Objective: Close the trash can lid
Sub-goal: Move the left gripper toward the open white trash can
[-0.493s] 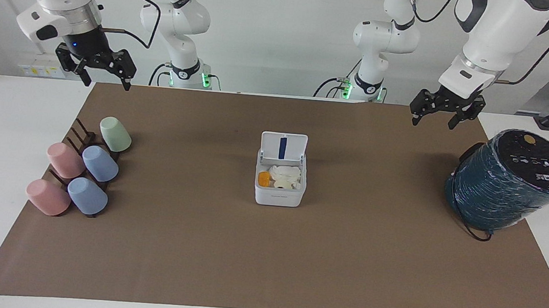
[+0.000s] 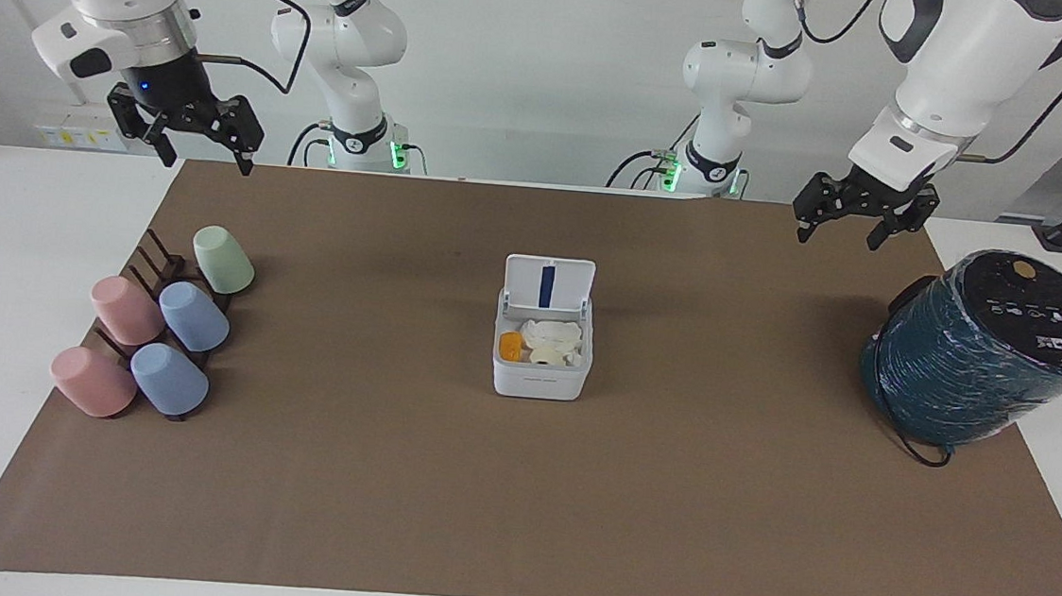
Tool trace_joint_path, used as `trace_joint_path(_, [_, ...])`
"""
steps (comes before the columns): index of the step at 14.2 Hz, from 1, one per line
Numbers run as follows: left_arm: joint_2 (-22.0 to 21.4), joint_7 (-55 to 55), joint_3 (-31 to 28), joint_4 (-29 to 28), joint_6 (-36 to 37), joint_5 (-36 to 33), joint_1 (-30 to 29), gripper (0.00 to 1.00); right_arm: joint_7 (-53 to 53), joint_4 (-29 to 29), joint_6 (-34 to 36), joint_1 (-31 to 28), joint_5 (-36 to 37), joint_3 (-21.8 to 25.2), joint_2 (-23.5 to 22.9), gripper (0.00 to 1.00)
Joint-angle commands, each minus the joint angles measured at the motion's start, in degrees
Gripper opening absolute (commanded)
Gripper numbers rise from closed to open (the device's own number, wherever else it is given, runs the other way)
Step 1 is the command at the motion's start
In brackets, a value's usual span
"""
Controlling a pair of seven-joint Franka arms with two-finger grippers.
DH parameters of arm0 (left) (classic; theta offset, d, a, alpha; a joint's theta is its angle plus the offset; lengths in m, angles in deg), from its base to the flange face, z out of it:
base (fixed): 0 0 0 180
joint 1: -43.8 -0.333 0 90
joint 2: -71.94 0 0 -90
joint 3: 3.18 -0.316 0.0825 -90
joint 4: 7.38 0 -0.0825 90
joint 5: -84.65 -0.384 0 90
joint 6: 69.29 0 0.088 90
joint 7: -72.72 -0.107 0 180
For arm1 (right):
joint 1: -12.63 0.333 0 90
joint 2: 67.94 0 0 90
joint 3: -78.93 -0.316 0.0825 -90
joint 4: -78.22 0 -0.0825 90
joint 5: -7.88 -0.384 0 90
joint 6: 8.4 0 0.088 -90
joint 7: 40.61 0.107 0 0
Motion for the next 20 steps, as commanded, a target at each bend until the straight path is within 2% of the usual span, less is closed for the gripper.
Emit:
trace_joint_path(1, [-1.6, 0.0, 0.0, -1.7, 0.5, 0.7, -0.3, 1.0, -0.6, -0.9, 0.3, -0.3, -1.1, 0.0, 0.8, 1.0])
trace_joint_path(6, [-1.6, 0.0, 0.3, -1.7, 0.4, 0.7, 0.3, 1.0, -0.6, -0.9, 0.3, -0.3, -1.1, 0.0, 0.8, 1.0])
trace_joint_path(14, [-2.1, 1.2, 0.8, -1.9, 2.6, 0.7, 5.2, 1.0, -0.6, -0.9, 0.3, -0.3, -1.1, 0.0, 0.8, 1.0])
trace_joint_path(19, [-5.0, 16.7, 0.8, -7.4, 1.2, 0.8, 14.9, 1.0, -0.6, -0.9, 0.3, -0.3, -1.1, 0.0, 0.8, 1.0])
trace_joint_path(20, [-5.4, 20.6, 0.8, -8.5, 0.5, 0.9, 16.8, 0.94, -0.6, -0.9, 0.2, -0.3, -1.1, 0.0, 0.8, 1.0])
